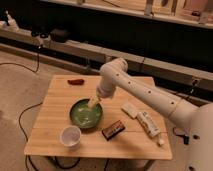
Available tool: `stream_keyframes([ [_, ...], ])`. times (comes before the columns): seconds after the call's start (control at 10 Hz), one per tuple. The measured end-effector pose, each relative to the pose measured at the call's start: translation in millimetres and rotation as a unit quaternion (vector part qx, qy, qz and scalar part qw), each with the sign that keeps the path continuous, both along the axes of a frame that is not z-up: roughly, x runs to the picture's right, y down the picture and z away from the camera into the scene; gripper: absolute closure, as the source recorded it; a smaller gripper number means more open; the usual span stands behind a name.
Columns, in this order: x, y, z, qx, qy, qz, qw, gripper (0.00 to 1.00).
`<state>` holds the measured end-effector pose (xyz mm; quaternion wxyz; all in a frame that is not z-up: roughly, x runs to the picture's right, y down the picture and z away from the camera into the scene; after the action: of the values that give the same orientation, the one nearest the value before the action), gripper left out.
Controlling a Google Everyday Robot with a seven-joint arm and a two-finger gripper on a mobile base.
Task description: Push the eraser across the table
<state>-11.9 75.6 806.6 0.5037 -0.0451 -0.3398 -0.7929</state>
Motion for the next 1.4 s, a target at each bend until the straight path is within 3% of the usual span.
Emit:
stream_keyframes([
  [1.4,2.1,-0.1,-1.0,0.001,0.001,-0.001,1.0,0.22],
])
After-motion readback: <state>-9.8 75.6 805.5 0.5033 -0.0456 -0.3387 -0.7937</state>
